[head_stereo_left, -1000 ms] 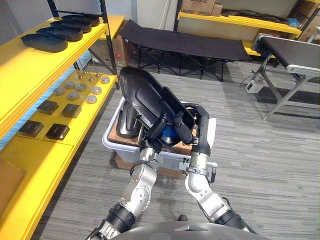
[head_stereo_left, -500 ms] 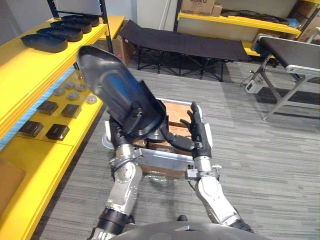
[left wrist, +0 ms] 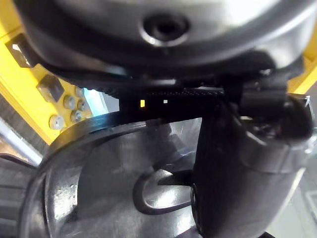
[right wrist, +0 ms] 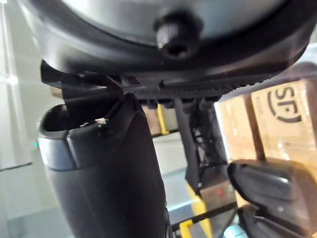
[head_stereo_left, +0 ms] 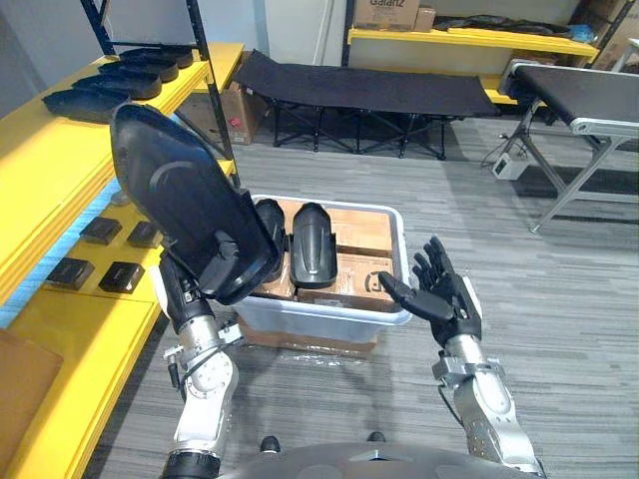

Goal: Walk over and take three plastic housings, then place them on the shelf

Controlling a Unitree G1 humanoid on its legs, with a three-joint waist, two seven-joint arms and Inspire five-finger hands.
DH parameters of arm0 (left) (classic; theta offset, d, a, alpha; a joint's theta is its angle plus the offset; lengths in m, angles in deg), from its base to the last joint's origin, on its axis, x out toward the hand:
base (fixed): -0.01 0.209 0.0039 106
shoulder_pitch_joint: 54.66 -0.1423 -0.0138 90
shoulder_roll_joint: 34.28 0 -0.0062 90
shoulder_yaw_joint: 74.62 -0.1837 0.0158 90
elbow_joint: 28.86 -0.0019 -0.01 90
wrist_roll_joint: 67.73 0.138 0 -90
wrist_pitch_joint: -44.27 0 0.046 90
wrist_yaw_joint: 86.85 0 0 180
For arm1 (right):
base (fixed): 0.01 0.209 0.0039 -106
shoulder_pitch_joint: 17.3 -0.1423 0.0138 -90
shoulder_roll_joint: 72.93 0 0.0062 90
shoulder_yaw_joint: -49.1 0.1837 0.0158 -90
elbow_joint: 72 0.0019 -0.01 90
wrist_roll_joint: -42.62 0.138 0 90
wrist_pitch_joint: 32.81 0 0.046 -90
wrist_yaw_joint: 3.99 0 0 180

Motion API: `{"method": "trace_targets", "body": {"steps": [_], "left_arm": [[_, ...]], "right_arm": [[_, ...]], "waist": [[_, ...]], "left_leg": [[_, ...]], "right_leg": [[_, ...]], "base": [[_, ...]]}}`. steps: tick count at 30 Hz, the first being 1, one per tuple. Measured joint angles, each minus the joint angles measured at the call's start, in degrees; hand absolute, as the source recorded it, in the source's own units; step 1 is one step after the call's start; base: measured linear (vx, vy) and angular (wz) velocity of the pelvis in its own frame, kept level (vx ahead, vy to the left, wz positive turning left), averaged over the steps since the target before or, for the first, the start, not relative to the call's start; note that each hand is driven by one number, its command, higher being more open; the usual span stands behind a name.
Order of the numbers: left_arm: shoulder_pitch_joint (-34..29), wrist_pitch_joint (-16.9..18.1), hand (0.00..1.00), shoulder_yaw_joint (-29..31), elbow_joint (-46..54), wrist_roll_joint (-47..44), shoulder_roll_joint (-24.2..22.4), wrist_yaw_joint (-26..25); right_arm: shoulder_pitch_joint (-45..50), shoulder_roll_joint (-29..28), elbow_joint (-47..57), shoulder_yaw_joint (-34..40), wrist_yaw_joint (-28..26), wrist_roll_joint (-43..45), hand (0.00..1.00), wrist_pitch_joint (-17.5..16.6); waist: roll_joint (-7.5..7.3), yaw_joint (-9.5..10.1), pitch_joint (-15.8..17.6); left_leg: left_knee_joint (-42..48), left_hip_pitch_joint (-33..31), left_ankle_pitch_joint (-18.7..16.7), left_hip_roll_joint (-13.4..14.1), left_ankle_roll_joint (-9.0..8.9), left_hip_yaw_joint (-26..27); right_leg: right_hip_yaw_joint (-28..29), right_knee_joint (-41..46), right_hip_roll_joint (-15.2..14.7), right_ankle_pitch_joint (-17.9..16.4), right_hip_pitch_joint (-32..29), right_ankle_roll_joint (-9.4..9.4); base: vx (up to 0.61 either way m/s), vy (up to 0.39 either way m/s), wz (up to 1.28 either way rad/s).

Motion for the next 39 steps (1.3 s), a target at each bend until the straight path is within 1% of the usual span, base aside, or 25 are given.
{"method": "trace_targets", "body": {"steps": [2,5,9,12,15,16,17,18,21,22,23,24,26,27,28,29,30,33,34,35,36,37,38,39], "left_arm": [[-0.74,0.66,0.00,-0.11,1.94,-1.70,0.01,2.47],[-2.27,1.91,0.00,-0.20,5.85,-1.87,0.11,5.11],[-3.37,2.14,0.00,0.10,8.79,-2.48,0.43,6.11],[-3.78,1.91,0.00,0.53,9.34,-3.66,0.32,6.60],[-5.17,1.33,0.00,1.35,12.51,-3.64,0.09,7.35],[-6.44,0.88,0.00,2.41,14.42,-3.66,-0.17,8.03],[-7.58,0.60,0.00,3.56,15.76,-3.73,-0.44,8.51],[-8.26,0.56,0.00,4.19,16.48,-3.83,-0.50,8.90],[-10.98,0.55,0.00,7.78,19.47,-5.88,-0.92,11.49],[-11.29,0.55,0.00,8.55,19.80,-6.36,-1.20,12.01],[-11.54,0.56,0.00,9.66,19.91,-7.01,-1.93,13.04],[-12.22,0.55,0.00,10.74,19.91,-8.47,-2.01,13.79],[-13.32,0.55,0.00,11.17,19.91,-8.97,-2.05,14.44],[-14.63,0.55,0.00,11.31,19.91,-10.80,-2.07,15.51],[-14.85,0.54,0.00,11.30,19.91,-10.95,-2.10,15.56],[-15.53,0.49,0.00,11.11,19.91,-11.02,-2.29,15.96],[-15.59,0.48,0.00,10.92,19.91,-11.08,-2.37,16.46],[-15.35,0.35,0.00,9.92,19.91,-12.96,-2.45,17.95],[-14.98,0.00,0.00,8.96,19.90,-13.15,-2.57,19.06],[-14.61,-0.43,0.00,8.50,19.88,-13.47,-2.56,19.90],[-14.04,-0.76,0.00,7.38,19.42,-13.87,-2.52,21.54],[-13.95,-0.82,0.00,5.49,19.13,-14.67,-2.32,23.70],[-14.01,-0.85,0.00,3.70,19.12,-14.80,-2.26,24.99],[-14.03,-0.85,0.00,3.11,19.12,-14.80,-2.27,25.47]], "right_arm": [[-0.02,-0.01,-0.27,0.38,0.54,-0.35,1.00,0.01],[-0.11,-0.07,-0.28,1.08,1.47,-1.23,1.00,0.01],[-0.79,-0.09,-0.30,1.17,2.93,-2.67,1.00,0.00],[-3.62,-0.36,-3.21,1.14,4.54,-2.76,1.00,-0.01],[-5.76,-0.53,-4.96,0.96,5.78,-2.75,1.00,-0.01],[-6.98,-0.56,-5.97,0.30,6.23,-2.81,1.00,-0.02],[-8.29,-0.54,-7.14,-0.65,7.02,-2.85,1.00,-0.02],[-8.99,-0.56,-7.64,-1.21,7.29,-2.92,1.00,-0.02],[-12.30,-0.58,-8.75,-3.56,8.44,-4.99,1.00,-0.03],[-12.90,-0.59,-8.75,-3.89,8.44,-5.00,1.00,-0.03],[-14.22,-0.59,-8.96,-4.38,8.42,-5.00,1.00,-0.04],[-15.37,-0.62,-9.19,-4.83,8.36,-5.01,1.00,-0.04],[-16.43,-0.62,-9.21,-5.27,8.30,-5.01,1.00,-0.04],[-17.56,-0.63,-9.24,-5.73,8.12,-4.99,1.00,-0.04],[-17.75,-0.63,-9.25,-5.78,8.08,-4.98,1.00,-0.04],[-18.63,-0.63,-9.26,-6.00,7.96,-4.94,1.00,-0.04],[-19.80,-0.63,-9.39,-6.28,7.70,-4.90,1.00,-0.04],[-22.27,-0.72,-11.18,-7.56,7.01,-4.89,1.00,-0.03],[-22.12,-1.21,-11.45,-7.71,6.95,-4.91,1.00,0.22],[-21.96,-1.17,-11.34,-7.60,6.97,-4.93,1.00,0.32],[-21.44,-0.88,-11.20,-7.01,6.96,-5.08,1.00,0.54],[-19.98,-0.51,-10.65,-6.10,6.98,-5.15,1.00,0.72],[-18.32,-0.13,-10.01,-5.37,6.88,-5.10,1.00,0.69],[-17.92,0.13,-9.99,-5.35,6.80,-5.09,1.00,0.70]], "waist": [[0.04,-0.05,-0.01],[0.09,0.20,-0.04],[0.29,0.28,-0.12],[0.47,0.71,-0.08],[0.61,2.05,-0.03],[0.70,2.71,0.04],[0.78,3.79,0.07],[0.82,4.10,0.09],[1.27,7.04,0.49],[1.37,7.49,0.55],[1.57,8.54,0.69],[1.59,9.14,0.73],[1.37,9.77,0.93],[1.13,10.05,1.12],[1.12,10.10,1.16],[1.07,10.45,1.37],[0.95,10.97,2.35],[0.97,10.82,4.28],[1.71,10.34,5.11],[1.69,9.50,5.39],[2.37,8.59,6.07],[3.16,8.26,6.64],[3.58,8.28,6.72],[3.89,8.18,6.66]], "left_leg": [[0.01,0.00,0.00,0.01,0.00,-0.01],[0.01,-0.07,-0.14,-0.03,-0.17,-0.24],[-0.12,-0.11,-0.11,-0.15,-0.14,-1.13],[-0.13,-0.71,0.28,-0.27,-0.07,-3.30],[-0.06,-2.18,1.04,-0.32,-0.09,-5.81],[0.03,-2.35,1.37,-0.38,-0.02,-7.10],[0.04,-2.21,1.45,-0.49,-0.13,-8.38],[0.04,-2.20,1.49,-0.66,-0.20,-9.11],[0.01,-2.87,1.90,-1.09,-0.34,-12.14],[0.00,-3.21,2.06,-1.09,-0.24,-12.75],[0.01,-3.70,2.22,-1.23,-0.05,-13.65],[0.00,-4.08,2.37,-1.43,0.00,-14.45],[-0.01,-4.09,2.58,-1.61,-0.20,-15.16],[0.05,-3.99,2.59,-1.84,-0.17,-15.98],[0.05,-3.97,2.59,-1.86,-0.17,-16.04],[0.09,-4.03,2.59,-1.87,-0.17,-16.27],[0.67,-4.11,2.49,-1.91,-0.19,-16.64],[2.83,-5.29,2.00,-2.10,-0.44,-18.37],[4.60,-7.13,0.02,-1.10,0.74,-14.54],[6.24,-8.06,-0.38,0.23,1.36,-10.97],[8.59,-8.96,-0.37,2.51,2.27,-5.11],[10.10,-9.27,-0.12,4.47,2.75,0.93],[9.84,-9.62,0.60,4.56,3.24,3.76],[9.37,-9.78,1.40,4.25,3.15,3.81]], "right_leg": [[0.01,-0.01,0.00,0.00,0.00,0.00],[-0.19,-0.03,-0.06,0.00,0.05,0.01],[-1.25,-0.06,-0.13,-0.13,0.57,0.05],[-3.07,-0.07,-0.20,-0.51,1.08,0.08],[-5.77,-0.08,-0.21,-0.63,1.17,-0.06],[-7.22,-0.08,-0.17,-0.78,1.82,-0.06],[-8.55,-0.08,-0.15,-1.05,2.78,0.07],[-9.34,-0.07,-0.16,-1.26,3.25,0.09],[-12.49,-0.08,-0.27,-1.95,4.41,0.23],[-12.99,-0.07,-0.31,-2.03,4.41,0.28],[-13.96,-0.06,-0.40,-2.11,4.43,0.34],[-14.63,0.15,-0.51,-2.48,4.42,0.48],[-15.41,0.61,-0.69,-2.91,4.76,0.48],[-15.70,2.31,-1.11,-4.07,4.67,0.69],[-15.70,2.74,-1.14,-4.25,4.54,0.73],[-15.70,4.79,-1.45,-5.31,3.80,0.52],[-15.79,6.99,-2.00,-6.53,3.42,0.52],[-17.26,11.13,-2.85,-8.81,2.96,0.30],[-20.80,12.19,-2.99,-9.53,3.59,0.25],[-22.58,12.23,-2.88,-9.51,4.47,0.22],[-25.46,12.54,-2.76,-9.60,6.14,0.24],[-28.17,13.96,-3.43,-10.79,7.14,0.84],[-29.69,16.06,-4.94,-12.62,6.99,1.58],[-30.00,17.04,-5.47,-13.22,6.80,1.71]], "base": [[0.00,0.000,0.00],[0.00,-0.004,0.03],[0.00,-0.002,0.13],[-0.01,-0.012,0.28],[-0.02,-0.019,0.45],[0.00,-0.027,0.64],[0.01,-0.024,0.60],[0.00,-0.014,0.52],[-0.02,-0.013,0.52],[-0.03,-0.021,0.47],[-0.03,-0.012,0.42],[-0.02,-0.004,0.38],[0.00,0.005,0.29],[0.01,0.003,0.24],[0.01,-0.005,0.20],[0.00,-0.008,0.10],[0.00,-0.010,0.13],[-0.04,-0.025,0.42],[-0.06,-0.031,0.90],[-0.06,-0.058,1.31],[-0.04,-0.045,1.39],[-0.03,-0.019,1.49],[-0.02,0.022,1.14],[0.01,0.043,0.75]]}}
